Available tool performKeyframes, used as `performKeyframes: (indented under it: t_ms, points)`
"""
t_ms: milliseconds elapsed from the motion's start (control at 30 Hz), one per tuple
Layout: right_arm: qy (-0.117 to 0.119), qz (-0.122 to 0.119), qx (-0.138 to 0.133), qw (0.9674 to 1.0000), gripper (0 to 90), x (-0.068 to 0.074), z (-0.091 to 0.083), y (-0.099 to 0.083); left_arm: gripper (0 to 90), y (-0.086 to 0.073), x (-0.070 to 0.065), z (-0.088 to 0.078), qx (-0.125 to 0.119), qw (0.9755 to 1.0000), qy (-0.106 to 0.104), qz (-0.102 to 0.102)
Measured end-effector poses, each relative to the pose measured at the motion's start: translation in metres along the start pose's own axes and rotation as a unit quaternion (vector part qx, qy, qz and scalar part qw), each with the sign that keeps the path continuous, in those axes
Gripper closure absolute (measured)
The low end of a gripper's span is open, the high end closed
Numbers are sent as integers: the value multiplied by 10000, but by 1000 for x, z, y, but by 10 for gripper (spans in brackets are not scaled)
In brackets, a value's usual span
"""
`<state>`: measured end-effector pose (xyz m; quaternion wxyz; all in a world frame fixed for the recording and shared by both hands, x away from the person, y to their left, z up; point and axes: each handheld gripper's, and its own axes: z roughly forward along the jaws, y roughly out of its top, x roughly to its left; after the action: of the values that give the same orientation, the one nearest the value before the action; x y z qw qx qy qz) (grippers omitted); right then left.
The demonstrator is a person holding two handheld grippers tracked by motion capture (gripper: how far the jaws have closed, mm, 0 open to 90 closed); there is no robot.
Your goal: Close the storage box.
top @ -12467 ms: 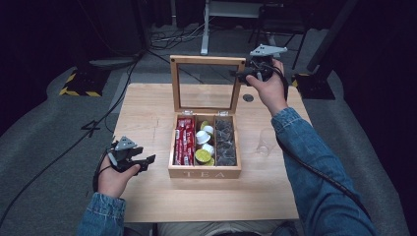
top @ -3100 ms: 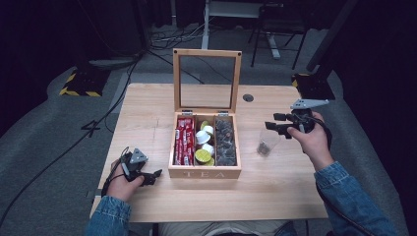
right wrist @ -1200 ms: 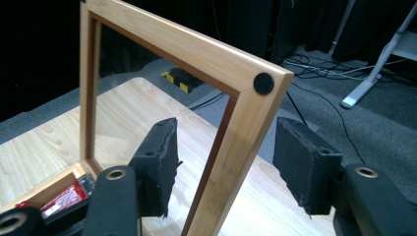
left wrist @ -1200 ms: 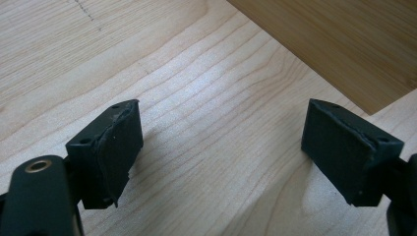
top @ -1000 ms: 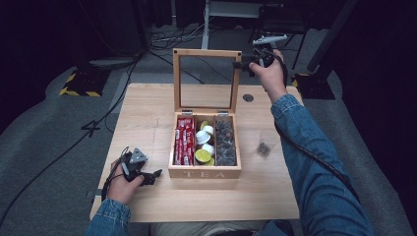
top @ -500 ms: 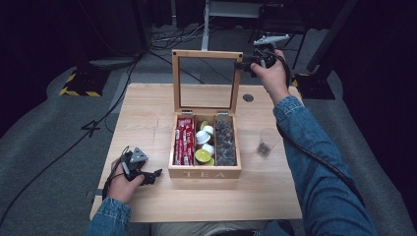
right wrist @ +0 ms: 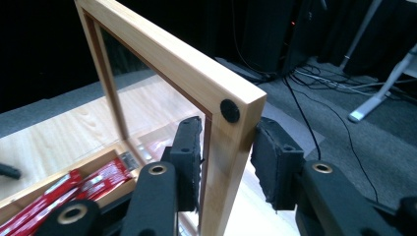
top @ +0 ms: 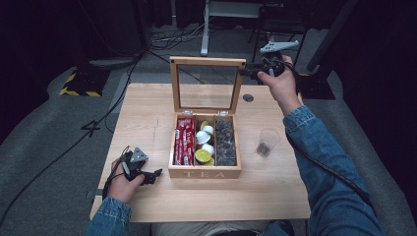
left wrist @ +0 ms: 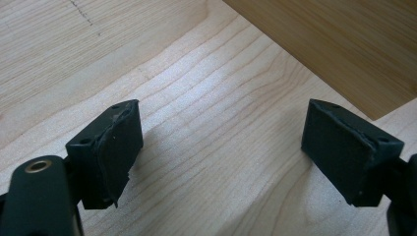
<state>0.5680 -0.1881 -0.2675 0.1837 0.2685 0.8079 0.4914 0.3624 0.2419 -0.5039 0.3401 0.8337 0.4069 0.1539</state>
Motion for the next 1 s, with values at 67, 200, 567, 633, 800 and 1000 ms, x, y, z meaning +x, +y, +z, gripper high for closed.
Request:
performKeyframes:
  t_ms: [67,200,567,633,800,1000]
  points:
    - [55,-35,-42,10000,657,5,-6,-3,162,0,0,0,-2,10000,-3,0]
    - [197,-179,-98,9996,667,17,-17,-8,162,0,0,0,2,10000,1,4]
    - [357,-598,-35,9976,647,47,-35,-24,162,0,0,0,13,10000,-4,10]
    - [356,-568,-36,9977,638,52,-37,-27,162,0,0,0,13,10000,-5,10]
    - [341,-618,28,9975,618,64,-43,-35,162,0,0,0,11,10000,-7,8]
    - [425,-569,70,9974,578,78,-48,-50,162,0,0,0,12,10000,-5,9]
